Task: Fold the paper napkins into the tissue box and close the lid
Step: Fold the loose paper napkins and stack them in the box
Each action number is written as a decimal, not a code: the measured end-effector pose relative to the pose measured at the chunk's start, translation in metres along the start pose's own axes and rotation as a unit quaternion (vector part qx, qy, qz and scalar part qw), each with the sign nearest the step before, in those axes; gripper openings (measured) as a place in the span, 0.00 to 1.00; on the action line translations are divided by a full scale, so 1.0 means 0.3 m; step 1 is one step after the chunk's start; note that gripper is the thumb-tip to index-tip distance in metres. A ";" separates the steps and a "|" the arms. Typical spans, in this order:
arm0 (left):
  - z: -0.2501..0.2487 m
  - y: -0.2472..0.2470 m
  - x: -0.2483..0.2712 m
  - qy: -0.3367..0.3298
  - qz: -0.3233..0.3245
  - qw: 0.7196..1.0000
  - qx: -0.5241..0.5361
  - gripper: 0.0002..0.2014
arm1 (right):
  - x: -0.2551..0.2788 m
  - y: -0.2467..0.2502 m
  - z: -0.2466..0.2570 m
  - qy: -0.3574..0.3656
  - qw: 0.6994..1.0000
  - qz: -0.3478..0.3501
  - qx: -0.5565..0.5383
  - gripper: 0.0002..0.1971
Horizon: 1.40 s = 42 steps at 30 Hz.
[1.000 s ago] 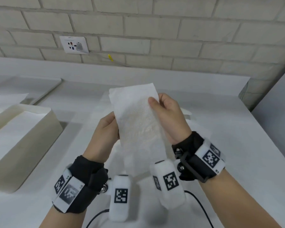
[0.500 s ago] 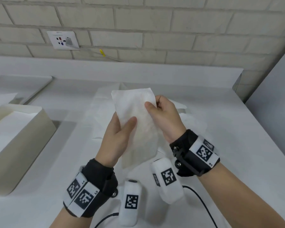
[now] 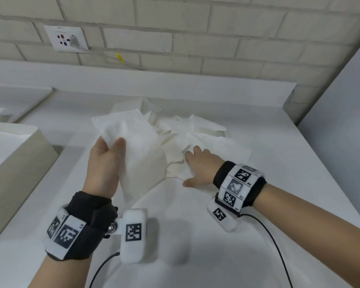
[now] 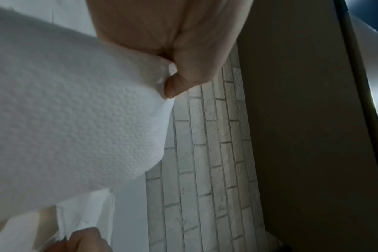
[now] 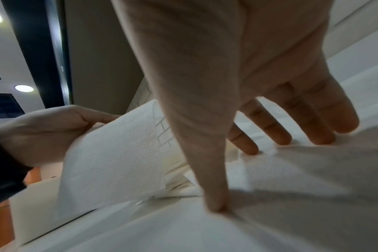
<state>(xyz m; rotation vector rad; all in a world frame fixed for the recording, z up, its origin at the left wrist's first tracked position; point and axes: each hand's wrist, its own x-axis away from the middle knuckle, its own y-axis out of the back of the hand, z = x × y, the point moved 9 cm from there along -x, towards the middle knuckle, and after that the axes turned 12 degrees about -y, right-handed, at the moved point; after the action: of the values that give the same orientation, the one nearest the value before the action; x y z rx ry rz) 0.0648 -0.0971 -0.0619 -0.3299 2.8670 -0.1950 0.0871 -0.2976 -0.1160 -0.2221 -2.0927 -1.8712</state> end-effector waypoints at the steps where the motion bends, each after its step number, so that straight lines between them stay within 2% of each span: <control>1: -0.001 0.004 -0.003 -0.002 -0.001 1.000 0.000 0.13 | -0.004 0.000 0.012 0.002 1.000 -0.008 0.009 0.33; 3: -0.004 0.008 -0.006 -0.004 -0.001 1.000 0.001 0.14 | -0.010 -0.001 0.031 0.000 0.999 -0.022 0.031 0.28; 9: 0.004 0.019 -0.002 0.004 -0.009 1.000 0.007 0.14 | -0.006 0.017 0.046 0.006 0.996 -0.050 0.067 0.30; 13: 0.016 0.025 -0.006 0.016 -0.026 0.999 0.027 0.18 | 0.003 0.089 0.034 0.025 0.994 -0.087 0.057 0.18; 17: 0.021 0.024 -0.012 0.010 -0.027 0.999 0.024 0.29 | 0.012 0.156 0.003 0.022 0.987 -0.143 0.070 0.21; 20: 0.021 0.037 -0.013 0.003 -0.031 0.999 0.024 0.35 | 0.016 0.190 -0.012 0.037 0.987 -0.155 0.026 0.22; 24: 0.033 0.064 -0.035 -0.006 -0.020 1.000 -0.022 0.24 | 0.038 0.248 -0.068 0.032 0.987 -0.123 -0.100 0.15; 26: 0.048 0.073 -0.042 0.002 -0.019 1.000 -0.023 0.22 | 0.056 0.281 -0.084 0.049 0.978 -0.104 -0.174 0.11; 29: 0.067 0.095 -0.044 0.012 -0.035 0.999 -0.034 0.21 | 0.082 0.348 -0.110 0.070 0.956 -0.114 -0.262 0.12; 31: 0.074 0.110 -0.042 0.015 -0.043 0.998 -0.045 0.21 | 0.104 0.395 -0.125 0.086 0.935 -0.134 -0.317 0.09; 35: 0.058 0.079 -0.031 0.022 -0.038 0.998 -0.046 0.15 | 0.162 0.476 -0.130 0.131 0.847 -0.162 -0.489 0.07; 37: 0.047 0.028 -0.024 0.026 0.001 0.999 -0.041 0.09 | 0.186 0.507 -0.118 0.152 0.802 -0.179 -0.549 0.07; 38: 0.035 -0.003 -0.016 0.030 0.035 0.998 -0.043 0.09 | 0.194 0.516 -0.107 0.160 0.783 -0.186 -0.572 0.08; 40: 0.018 -0.072 0.011 0.045 0.102 0.993 -0.042 0.17 | 0.198 0.519 -0.087 0.160 0.753 -0.191 -0.609 0.11; 42: -0.009 -0.129 0.039 0.049 0.132 0.990 -0.026 0.23 | 0.184 0.498 -0.072 0.146 0.746 -0.186 -0.623 0.13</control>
<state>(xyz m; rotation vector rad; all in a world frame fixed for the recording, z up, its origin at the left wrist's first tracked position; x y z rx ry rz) 0.0612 -0.1370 -0.0558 0.0539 2.9783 -0.0885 0.0872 -0.3052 0.0445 0.2203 -0.3909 -2.9932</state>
